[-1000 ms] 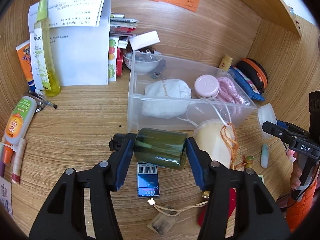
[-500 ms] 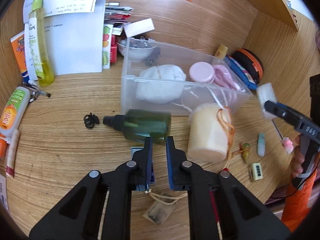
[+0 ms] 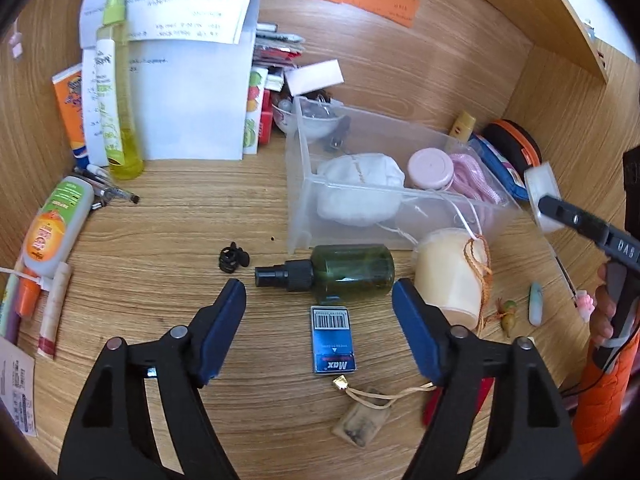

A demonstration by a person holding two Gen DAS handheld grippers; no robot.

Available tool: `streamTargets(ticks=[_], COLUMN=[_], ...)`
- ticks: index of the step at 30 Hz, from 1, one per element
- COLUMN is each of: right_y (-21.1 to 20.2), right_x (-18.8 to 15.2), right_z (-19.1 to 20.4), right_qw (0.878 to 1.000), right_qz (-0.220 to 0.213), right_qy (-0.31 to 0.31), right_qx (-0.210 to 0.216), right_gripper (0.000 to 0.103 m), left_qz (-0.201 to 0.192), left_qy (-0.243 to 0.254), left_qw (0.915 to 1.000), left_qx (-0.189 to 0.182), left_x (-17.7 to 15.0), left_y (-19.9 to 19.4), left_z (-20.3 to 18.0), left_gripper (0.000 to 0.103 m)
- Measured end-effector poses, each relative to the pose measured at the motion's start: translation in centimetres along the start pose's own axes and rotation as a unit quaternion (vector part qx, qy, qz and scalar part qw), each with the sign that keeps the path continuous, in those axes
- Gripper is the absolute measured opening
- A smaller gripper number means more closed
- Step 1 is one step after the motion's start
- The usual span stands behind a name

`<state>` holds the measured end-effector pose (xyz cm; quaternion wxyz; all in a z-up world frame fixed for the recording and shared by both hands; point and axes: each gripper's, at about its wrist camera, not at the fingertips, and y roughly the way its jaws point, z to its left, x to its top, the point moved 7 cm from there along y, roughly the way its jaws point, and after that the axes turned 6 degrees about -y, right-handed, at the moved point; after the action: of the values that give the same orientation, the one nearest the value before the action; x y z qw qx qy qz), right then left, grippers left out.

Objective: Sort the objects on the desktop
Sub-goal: 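Lift the green bottle upright with the left gripper while the right places the lid in the box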

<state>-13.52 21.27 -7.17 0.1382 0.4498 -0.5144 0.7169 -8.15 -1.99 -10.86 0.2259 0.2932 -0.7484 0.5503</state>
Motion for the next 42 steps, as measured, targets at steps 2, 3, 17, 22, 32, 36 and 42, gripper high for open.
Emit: streamTargets(ticks=[2,3,17,22,32,36,42], right_y=[0.2,0.4,4.0,5.4,8.8,9.5,10.0], right_x=[0.6,1.0,3.9,4.0,2.8,2.4,2.1], right_z=[0.0,0.0,0.0,0.5,1.0,1.0,0.5], right_qw=[1.0,1.0,1.0,1.0,0.998,0.998,0.998], right_qz=[-0.003,-0.004,0.002,0.011,0.044,0.052,0.056], right_qy=[-0.004,-0.006,-0.015,-0.02,0.001,0.001,0.002], right_qx=[-0.002,-0.004,0.012,0.022,0.043,0.039,0.023], right_gripper=[0.063,0.063,0.063,0.063,0.063,0.063,0.063], left_qz=[0.012,0.016,0.054,0.052,0.033,0.035,0.023], left_qy=[0.004,0.006,0.025,0.026,-0.01,-0.03,-0.024], left_qw=[0.9999,0.9998,0.9982,0.9979,0.9976,0.9977,0.9975], left_qx=[-0.005,-0.005,0.01,0.027,0.061,0.05,0.063], left_x=[0.0,-0.1,1.0,1.2,1.5,1.5,1.1], left_y=[0.9,1.2,5.6,6.3,6.2,5.9,4.8], left_z=[-0.3,-0.4,-2.5,-2.2,0.2,1.1,1.5], left_gripper=[0.081,0.082,0.088,0.091,0.055,0.047,0.041])
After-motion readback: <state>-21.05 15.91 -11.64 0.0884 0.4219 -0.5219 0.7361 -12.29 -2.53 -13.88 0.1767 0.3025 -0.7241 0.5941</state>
